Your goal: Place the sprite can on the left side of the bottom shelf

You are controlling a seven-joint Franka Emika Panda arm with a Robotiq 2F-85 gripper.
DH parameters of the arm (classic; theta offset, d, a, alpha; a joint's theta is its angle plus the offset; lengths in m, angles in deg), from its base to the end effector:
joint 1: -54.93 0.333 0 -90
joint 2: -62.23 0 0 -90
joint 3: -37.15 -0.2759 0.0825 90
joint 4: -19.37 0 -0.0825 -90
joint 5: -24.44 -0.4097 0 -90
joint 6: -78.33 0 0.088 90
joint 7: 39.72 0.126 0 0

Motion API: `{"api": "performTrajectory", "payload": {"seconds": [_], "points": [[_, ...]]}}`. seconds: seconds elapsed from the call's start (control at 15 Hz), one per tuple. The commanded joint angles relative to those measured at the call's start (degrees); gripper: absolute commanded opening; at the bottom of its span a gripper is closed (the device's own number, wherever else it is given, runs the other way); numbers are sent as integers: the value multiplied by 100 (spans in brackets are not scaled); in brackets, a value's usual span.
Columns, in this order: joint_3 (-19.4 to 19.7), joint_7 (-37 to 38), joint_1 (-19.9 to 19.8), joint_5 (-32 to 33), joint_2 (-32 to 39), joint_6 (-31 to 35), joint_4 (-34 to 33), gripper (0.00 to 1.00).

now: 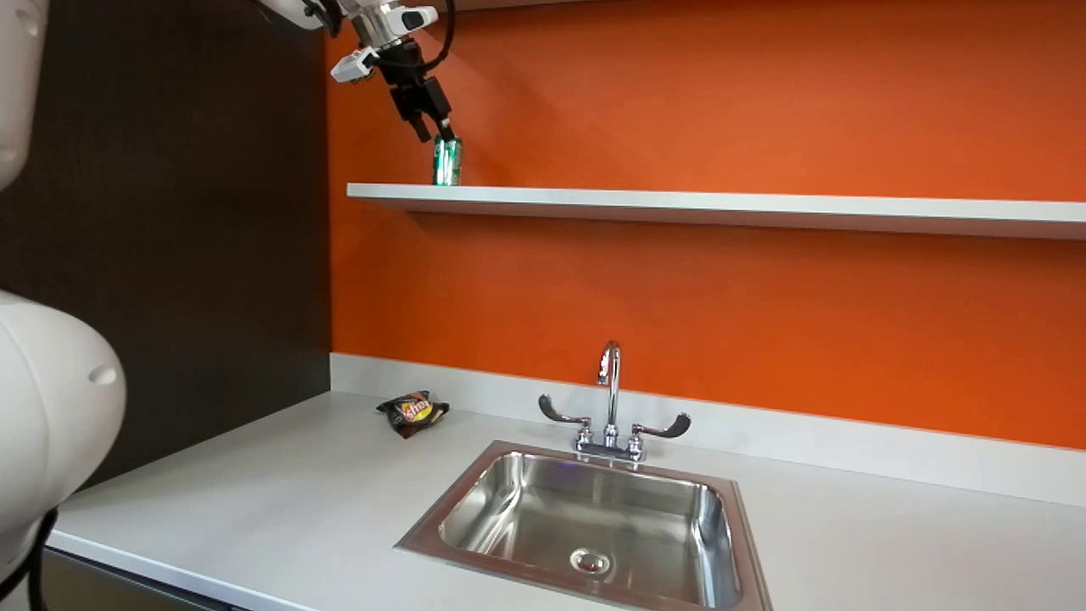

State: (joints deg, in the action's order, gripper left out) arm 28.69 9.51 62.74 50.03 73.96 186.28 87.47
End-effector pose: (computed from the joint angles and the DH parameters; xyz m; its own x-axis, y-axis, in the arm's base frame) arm 0.6483 0.1346 0.6793 0.6702 -0.4458 0.5934 -0.5027 -0.8608 -0.0790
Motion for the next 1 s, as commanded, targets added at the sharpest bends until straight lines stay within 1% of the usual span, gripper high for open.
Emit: {"api": "performTrajectory", "payload": {"seconds": [0.0,0.13,0.27,0.4,0.67,0.73,0.93], "points": [[10,-130,-54,-20,-709,21,812,100],[9,-216,-46,-45,-970,69,1122,100],[2,-539,-46,-118,-1286,133,1516,100],[-1,-896,-6,-65,-1644,20,1977,100],[36,-1972,103,-274,-2495,-3,3081,100],[-47,-2231,42,-355,-2698,-26,3311,100],[-126,-2684,30,-566,-3338,-315,4005,100]]}}
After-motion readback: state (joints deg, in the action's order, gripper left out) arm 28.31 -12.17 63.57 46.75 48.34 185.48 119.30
